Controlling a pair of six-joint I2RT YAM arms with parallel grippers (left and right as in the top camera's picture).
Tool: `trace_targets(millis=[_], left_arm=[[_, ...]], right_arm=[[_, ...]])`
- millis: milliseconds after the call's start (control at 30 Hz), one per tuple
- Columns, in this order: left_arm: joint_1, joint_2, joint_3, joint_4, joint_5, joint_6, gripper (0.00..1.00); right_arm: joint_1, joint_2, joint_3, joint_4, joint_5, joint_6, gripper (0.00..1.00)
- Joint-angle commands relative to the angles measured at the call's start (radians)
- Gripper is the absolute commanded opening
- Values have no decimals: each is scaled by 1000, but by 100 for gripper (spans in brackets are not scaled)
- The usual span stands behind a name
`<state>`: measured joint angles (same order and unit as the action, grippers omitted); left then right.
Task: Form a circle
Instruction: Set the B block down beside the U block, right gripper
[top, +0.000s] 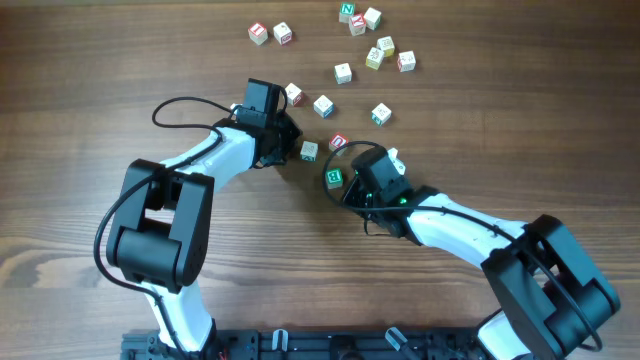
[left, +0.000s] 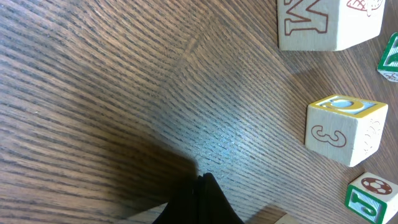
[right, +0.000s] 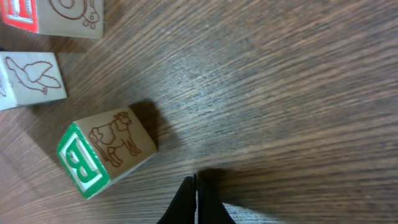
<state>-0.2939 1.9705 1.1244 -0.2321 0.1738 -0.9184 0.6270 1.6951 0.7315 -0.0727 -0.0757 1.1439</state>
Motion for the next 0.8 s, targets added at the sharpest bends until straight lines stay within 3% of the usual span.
trace_targets(millis=[0,767], left_arm=[[4,55,-26,-23,-30,21,4],[-2,55,-26,-95,15,13,4]], right_arm=[[4,10,-14,16,-16,7,5],[22,67,-14,211,-19,-98,5]])
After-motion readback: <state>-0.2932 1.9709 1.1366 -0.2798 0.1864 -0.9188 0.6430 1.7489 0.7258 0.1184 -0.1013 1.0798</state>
